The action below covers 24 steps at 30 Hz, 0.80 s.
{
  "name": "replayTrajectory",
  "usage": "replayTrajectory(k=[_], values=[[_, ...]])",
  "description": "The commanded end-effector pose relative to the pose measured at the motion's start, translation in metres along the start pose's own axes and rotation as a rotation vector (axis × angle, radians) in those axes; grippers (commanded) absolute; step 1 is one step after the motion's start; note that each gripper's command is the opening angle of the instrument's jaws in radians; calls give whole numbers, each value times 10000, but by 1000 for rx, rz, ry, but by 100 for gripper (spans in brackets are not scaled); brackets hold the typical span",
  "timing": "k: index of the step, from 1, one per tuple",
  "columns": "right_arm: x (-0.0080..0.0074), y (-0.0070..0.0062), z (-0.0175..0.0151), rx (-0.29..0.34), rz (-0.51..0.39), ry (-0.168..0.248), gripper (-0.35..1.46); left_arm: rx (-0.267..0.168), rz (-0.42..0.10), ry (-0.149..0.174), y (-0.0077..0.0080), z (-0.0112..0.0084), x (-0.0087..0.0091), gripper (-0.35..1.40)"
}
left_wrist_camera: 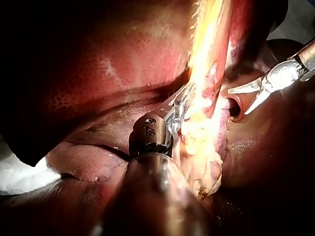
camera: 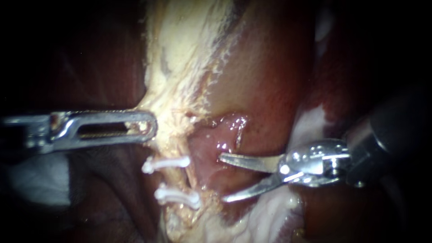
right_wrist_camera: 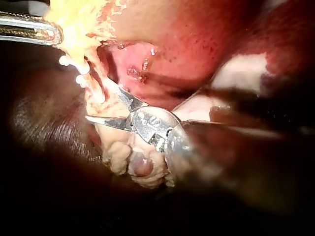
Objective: Go to the cutting position left tube
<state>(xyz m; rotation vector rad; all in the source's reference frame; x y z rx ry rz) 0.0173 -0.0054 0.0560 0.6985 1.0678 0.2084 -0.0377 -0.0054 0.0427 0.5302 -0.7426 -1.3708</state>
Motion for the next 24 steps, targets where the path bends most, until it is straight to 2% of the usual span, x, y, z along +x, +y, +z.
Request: replayTrajectory(k=[1,12,19,24], values=[[-1,1,6,8,8,-4,143,-2,0,-3,0,0,0,-35],[-22,19,60,46,56,-28,143,-2,0,-3,0,-2,1,-35],[-33,28,73,52,73,-40,143,-3,-1,-4,-3,-4,2,-35],[-34,31,82,58,77,-39,143,-4,-1,-4,-4,-4,3,-35]])
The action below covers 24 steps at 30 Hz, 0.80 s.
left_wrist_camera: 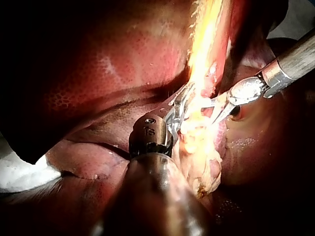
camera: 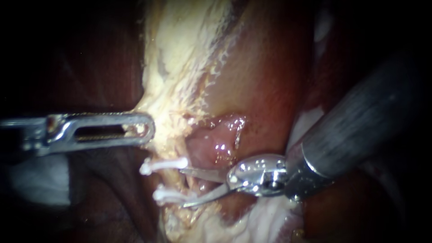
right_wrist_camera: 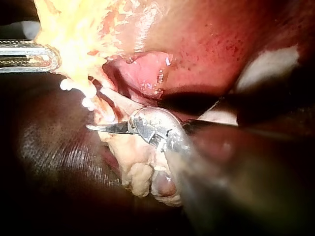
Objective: Go to the cutting position left tube
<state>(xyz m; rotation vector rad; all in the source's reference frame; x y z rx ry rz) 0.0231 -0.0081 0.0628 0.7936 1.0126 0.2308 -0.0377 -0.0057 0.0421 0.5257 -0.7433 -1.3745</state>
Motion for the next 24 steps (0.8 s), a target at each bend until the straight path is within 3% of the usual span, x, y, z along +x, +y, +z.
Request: replayTrajectory(k=[1,9,24], values=[[1,0,3,4,-2,0,143,-1,0,0,0,0,0,-35],[6,3,15,21,4,-3,143,-1,0,0,0,0,0,-35],[16,10,35,63,-12,28,142,-1,-1,-1,-1,1,0,-35]])
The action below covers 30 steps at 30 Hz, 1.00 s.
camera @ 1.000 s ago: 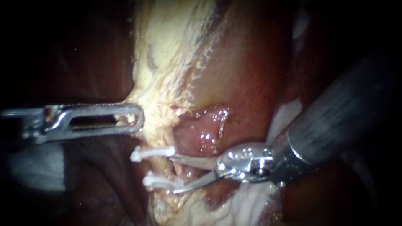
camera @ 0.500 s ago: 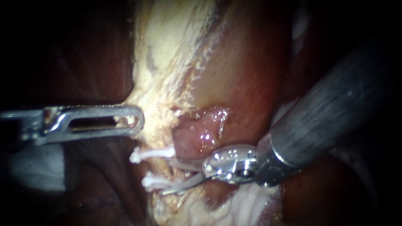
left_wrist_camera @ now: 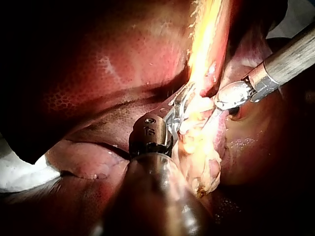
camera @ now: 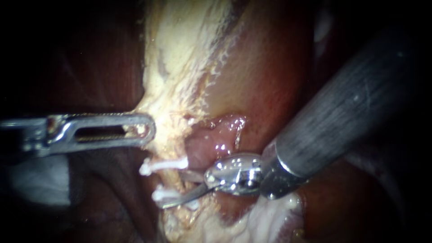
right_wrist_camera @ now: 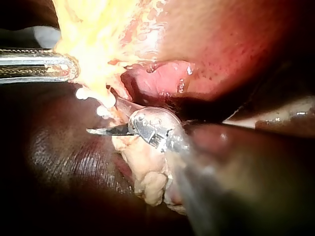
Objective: Go to the cutting position left tube
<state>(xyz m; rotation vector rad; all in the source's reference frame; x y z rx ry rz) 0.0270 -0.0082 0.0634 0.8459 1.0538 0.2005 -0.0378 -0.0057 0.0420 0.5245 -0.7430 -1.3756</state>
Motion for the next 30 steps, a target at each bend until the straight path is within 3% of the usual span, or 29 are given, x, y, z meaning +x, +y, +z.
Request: replayTrajectory(k=[1,12,30], values=[[0,0,2,2,-4,0,142,0,0,0,0,0,0,-35],[6,5,24,59,0,27,138,0,0,0,0,1,0,-35],[14,22,42,51,37,51,133,-1,-1,-1,-1,2,0,-35]])
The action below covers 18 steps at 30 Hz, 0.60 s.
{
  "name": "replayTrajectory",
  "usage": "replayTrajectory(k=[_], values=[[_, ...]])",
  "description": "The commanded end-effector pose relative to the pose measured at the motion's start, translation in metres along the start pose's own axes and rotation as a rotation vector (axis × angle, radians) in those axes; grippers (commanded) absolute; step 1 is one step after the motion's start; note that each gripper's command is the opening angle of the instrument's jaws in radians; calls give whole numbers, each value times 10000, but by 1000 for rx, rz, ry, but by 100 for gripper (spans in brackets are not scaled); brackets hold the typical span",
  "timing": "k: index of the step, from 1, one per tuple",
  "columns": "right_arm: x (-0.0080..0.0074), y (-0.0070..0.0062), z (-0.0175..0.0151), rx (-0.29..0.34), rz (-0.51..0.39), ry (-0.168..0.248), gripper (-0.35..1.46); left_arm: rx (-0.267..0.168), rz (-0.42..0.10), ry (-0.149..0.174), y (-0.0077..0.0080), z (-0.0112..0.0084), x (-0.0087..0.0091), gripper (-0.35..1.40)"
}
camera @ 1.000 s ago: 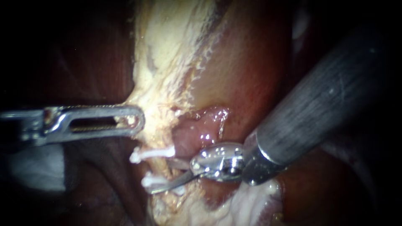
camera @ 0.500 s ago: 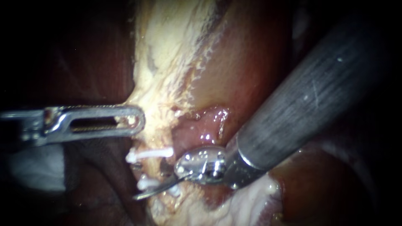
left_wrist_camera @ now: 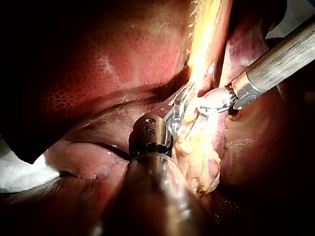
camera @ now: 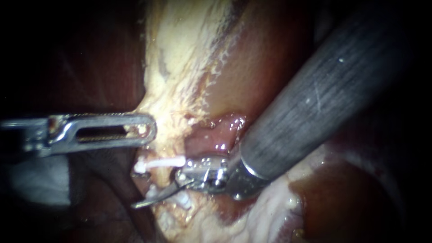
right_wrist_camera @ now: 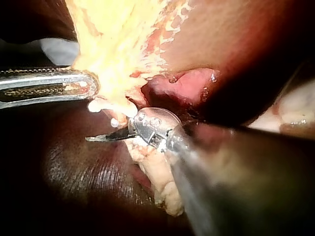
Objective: Go to the cutting position left tube
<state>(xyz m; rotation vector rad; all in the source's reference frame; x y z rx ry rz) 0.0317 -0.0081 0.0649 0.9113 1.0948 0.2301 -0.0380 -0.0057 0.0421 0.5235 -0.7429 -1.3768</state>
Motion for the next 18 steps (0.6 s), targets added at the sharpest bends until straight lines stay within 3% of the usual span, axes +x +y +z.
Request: replayTrajectory(k=[1,18], values=[[-1,0,0,1,-2,0,132,0,0,0,0,0,0,-35],[-3,2,1,1,3,0,132,-1,0,0,-1,1,0,-35]])
